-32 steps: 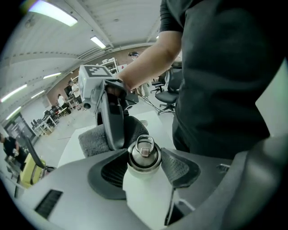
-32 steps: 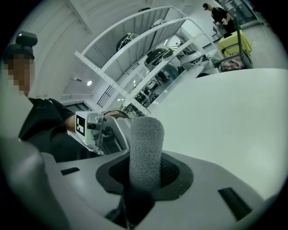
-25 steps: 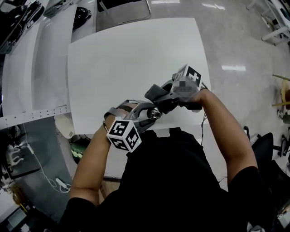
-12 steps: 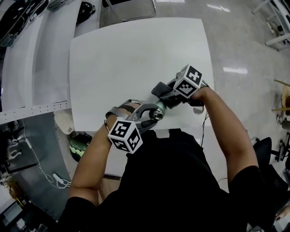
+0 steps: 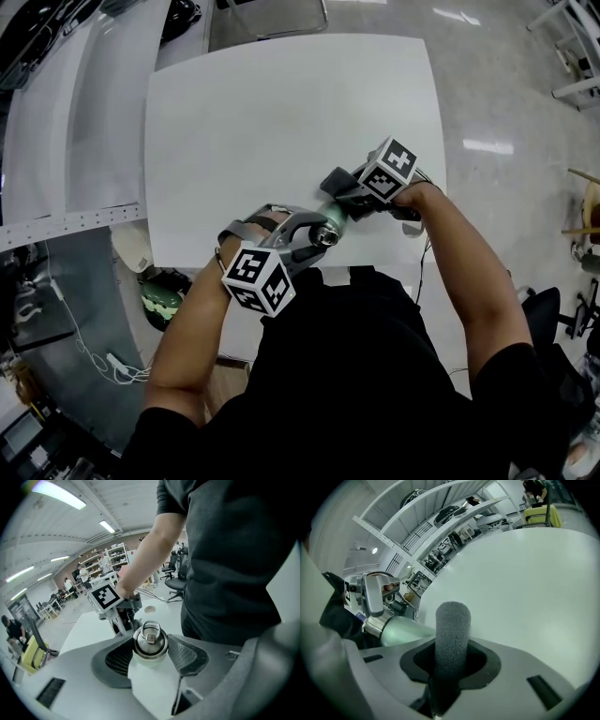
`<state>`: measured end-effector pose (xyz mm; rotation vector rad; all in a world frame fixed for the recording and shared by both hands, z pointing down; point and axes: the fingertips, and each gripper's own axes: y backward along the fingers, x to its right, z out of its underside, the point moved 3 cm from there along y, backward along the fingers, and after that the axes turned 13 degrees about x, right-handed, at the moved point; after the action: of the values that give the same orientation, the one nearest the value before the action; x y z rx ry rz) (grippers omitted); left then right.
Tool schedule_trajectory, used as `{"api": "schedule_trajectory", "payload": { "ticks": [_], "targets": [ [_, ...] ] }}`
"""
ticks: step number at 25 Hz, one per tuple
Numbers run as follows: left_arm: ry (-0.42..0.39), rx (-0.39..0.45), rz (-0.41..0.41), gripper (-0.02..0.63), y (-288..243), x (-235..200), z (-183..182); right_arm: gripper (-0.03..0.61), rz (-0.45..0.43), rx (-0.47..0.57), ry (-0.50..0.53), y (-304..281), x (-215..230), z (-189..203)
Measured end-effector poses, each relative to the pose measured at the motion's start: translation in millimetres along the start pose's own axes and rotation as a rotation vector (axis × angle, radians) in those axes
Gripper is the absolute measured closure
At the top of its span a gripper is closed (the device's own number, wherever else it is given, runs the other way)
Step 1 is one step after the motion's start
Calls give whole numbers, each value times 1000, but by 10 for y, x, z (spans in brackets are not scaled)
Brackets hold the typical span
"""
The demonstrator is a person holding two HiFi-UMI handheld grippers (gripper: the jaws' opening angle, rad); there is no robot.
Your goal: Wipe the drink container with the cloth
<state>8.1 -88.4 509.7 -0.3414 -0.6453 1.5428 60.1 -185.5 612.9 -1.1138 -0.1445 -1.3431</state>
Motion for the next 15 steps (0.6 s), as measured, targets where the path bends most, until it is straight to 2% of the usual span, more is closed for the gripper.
{"api": "schedule_trajectory", "payload": {
  "ticks": [7,10,15],
  "targets": [
    [38,16,-18,370,4,-10,-12,468,129,85,65,-10,-1,37],
    [64,30,-34,370,5,-19,-15,468,191,174,97,50,-3,37],
    [105,57,-60,370,-3,-42,-4,468,315,363,30,372,31,6]
  ]
}}
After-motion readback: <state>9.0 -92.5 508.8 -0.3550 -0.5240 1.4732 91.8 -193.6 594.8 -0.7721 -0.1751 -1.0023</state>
